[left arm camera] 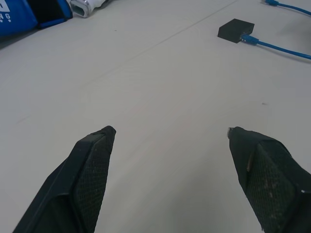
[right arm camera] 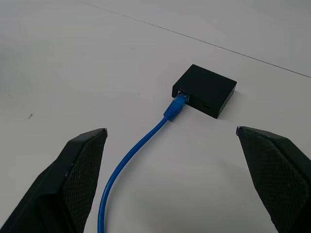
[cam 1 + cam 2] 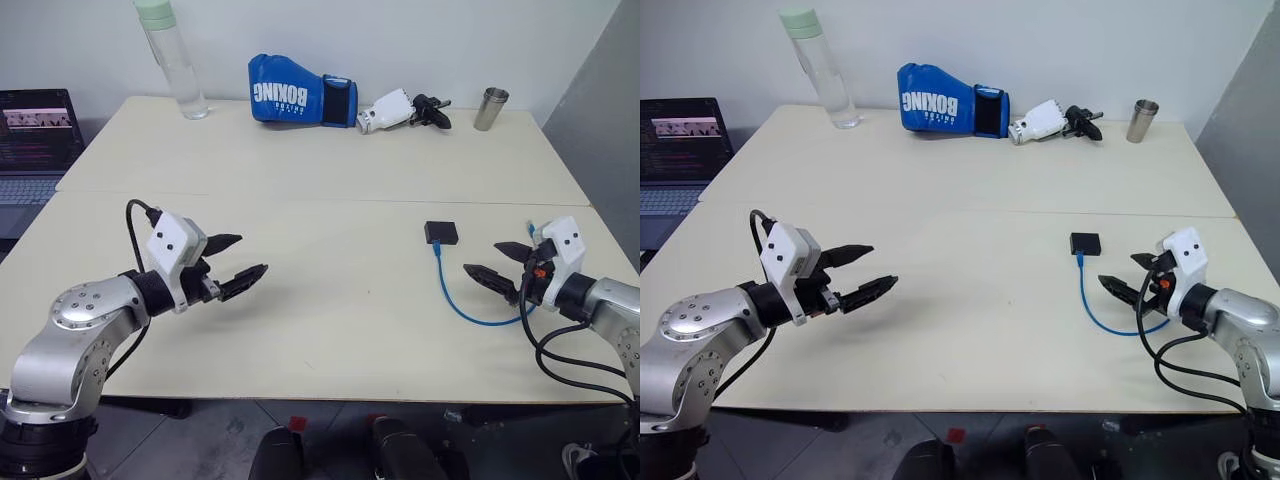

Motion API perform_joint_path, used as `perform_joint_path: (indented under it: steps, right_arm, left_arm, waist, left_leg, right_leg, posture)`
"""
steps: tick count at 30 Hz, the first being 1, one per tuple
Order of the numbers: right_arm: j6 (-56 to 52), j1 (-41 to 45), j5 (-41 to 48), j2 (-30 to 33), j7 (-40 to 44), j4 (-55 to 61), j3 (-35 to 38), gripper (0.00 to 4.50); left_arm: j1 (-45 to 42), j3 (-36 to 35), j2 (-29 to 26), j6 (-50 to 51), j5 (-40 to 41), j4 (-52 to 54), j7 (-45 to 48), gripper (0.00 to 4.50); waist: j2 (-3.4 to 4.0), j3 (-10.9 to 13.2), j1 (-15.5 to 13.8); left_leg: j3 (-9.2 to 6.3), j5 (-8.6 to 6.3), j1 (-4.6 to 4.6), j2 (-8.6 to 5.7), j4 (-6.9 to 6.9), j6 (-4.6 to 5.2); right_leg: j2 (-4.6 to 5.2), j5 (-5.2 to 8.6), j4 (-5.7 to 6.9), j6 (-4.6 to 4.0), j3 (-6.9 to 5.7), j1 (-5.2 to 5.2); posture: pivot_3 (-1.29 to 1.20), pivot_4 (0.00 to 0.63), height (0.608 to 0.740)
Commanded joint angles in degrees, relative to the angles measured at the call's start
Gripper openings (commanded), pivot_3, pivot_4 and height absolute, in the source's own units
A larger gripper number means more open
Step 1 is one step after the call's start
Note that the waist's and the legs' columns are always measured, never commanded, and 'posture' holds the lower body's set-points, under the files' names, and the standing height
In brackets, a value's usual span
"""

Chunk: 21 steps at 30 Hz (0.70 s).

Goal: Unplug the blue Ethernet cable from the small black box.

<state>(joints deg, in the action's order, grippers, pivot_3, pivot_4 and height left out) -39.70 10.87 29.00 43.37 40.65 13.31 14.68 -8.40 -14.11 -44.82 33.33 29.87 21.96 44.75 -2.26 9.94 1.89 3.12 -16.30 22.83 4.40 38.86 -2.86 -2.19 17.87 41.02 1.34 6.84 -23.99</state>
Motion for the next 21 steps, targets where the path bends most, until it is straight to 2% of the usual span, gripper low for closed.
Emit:
perform_joint_path:
  steps: [1,16,21]
  right_arm:
    - [0.08,0.88,0.69,1.12,-0.46,1.96,2.67,4.50]
    - [-2.15,1.77,1.17,0.47,-3.34,4.79,2.57,4.50]
    - [-2.63,1.48,2.06,-0.83,-6.01,7.16,4.13,4.50]
  left_arm:
    - [-0.69,-0.65,-0.30,-0.55,1.37,1.56,1.08,3.96]
    - [-2.96,0.99,0.04,-1.27,0.19,0.78,0.27,3.96]
    - [-5.29,1.72,0.13,-2.44,3.17,-0.64,5.53,3.96]
  waist:
    - [0.00,0.00,0.00]
    - [0.00,0.00,-0.01]
    - [0.00,0.00,-0.02]
  left_leg:
    - [0.00,0.00,0.00,0.00,0.00,0.00]
    - [0.00,0.00,0.01,0.00,0.00,0.00]
    - [0.00,0.00,0.01,-0.01,0.00,0.00]
  right_leg:
    - [0.00,0.00,0.00,0.00,0.00,0.00]
    - [0.00,0.00,0.00,0.00,0.00,0.00]
    - [0.00,0.00,0.00,0.00,-0.03,0.00]
  posture:
    - [0.00,0.150,0.740]
    - [0.00,0.150,0.740]
    - [0.00,0.150,0.740]
